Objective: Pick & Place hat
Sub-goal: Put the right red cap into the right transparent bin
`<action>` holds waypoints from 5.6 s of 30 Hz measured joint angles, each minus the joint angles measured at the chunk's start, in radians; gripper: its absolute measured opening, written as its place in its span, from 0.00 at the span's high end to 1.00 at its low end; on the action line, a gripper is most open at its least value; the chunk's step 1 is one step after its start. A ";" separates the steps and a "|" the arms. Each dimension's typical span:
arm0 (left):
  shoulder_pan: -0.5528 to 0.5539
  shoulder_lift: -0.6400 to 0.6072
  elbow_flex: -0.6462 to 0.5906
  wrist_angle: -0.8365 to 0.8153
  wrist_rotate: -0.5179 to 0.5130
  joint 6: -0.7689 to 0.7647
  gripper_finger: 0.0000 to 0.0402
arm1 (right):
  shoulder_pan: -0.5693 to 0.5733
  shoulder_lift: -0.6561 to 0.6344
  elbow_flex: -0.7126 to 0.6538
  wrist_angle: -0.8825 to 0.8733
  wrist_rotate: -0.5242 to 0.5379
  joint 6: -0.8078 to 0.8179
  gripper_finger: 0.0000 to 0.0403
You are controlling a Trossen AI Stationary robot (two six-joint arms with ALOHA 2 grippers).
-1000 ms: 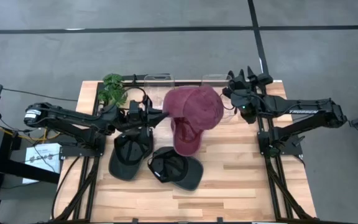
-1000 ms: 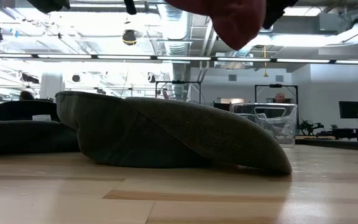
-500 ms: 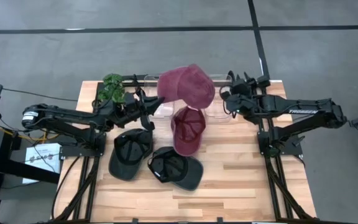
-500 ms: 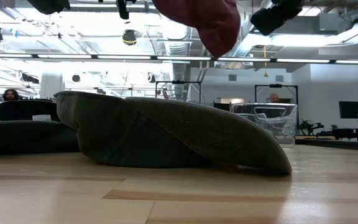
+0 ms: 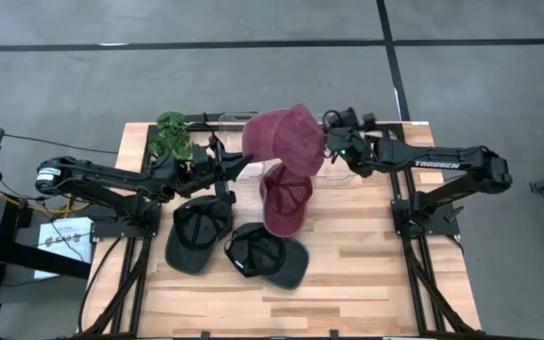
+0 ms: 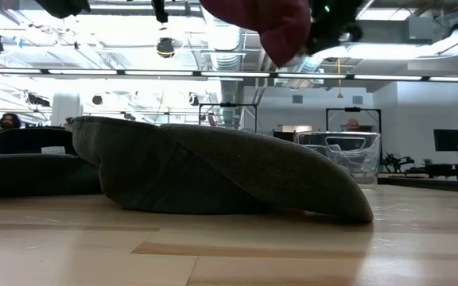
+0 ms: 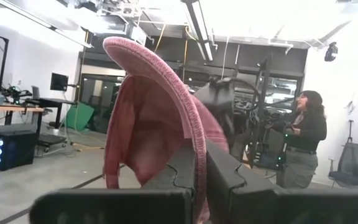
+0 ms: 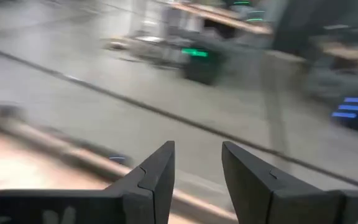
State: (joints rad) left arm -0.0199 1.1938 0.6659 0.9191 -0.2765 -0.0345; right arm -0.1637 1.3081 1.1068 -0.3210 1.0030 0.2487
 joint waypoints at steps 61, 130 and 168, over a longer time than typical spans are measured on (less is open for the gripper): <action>-0.006 0.032 0.000 0.034 0.251 -0.105 0.97 | 0.058 -0.270 0.002 -0.091 -0.070 -0.394 0.69; 0.060 0.004 0.001 -0.060 0.273 -0.169 0.93 | 0.357 -0.328 0.001 -0.211 -0.693 -0.125 0.96; 0.046 0.164 0.000 -0.248 0.424 -0.075 0.57 | 0.412 -0.229 0.042 -0.503 -1.440 -0.175 0.96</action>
State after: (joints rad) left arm 0.0260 1.3579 0.6662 0.6707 0.1471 -0.1094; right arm 0.2487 1.0791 1.1488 -0.8241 -0.4365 0.0740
